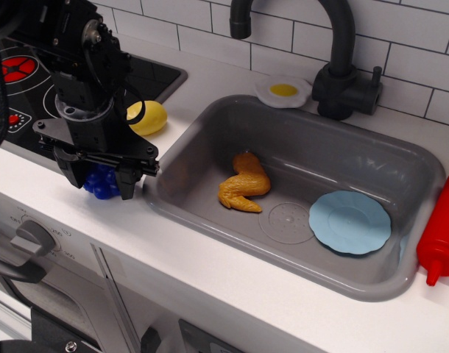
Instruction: Put blueberries on plate sink
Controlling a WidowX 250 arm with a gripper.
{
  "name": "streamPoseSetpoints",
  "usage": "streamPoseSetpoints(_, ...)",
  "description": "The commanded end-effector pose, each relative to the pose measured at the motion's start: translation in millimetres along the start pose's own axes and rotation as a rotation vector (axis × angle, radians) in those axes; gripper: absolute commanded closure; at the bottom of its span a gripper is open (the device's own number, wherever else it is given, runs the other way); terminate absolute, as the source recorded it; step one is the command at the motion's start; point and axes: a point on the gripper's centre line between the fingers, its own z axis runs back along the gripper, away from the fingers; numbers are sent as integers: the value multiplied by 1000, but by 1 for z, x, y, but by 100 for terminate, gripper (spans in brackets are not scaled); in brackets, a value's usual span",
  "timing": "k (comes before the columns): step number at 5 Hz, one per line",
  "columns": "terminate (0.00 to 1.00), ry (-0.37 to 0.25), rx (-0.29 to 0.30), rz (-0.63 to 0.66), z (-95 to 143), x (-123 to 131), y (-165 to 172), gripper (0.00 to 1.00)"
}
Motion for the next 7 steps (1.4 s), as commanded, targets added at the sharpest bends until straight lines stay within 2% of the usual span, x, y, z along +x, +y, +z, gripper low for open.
streamPoseSetpoints(1,0,-53,-38,24,44,11,-9,100)
streamPoseSetpoints(2,0,-65,-78,77,65,20,-26,100)
streamPoseSetpoints(4,0,8,-96,107,50,31,-108,100)
streamPoseSetpoints(5,0,10,-76,109,37,34,-142,100)
streamPoseSetpoints(6,0,-8,-55,104,19,35,-171,100)
streamPoseSetpoints(7,0,-97,-84,92,8,36,-199,100)
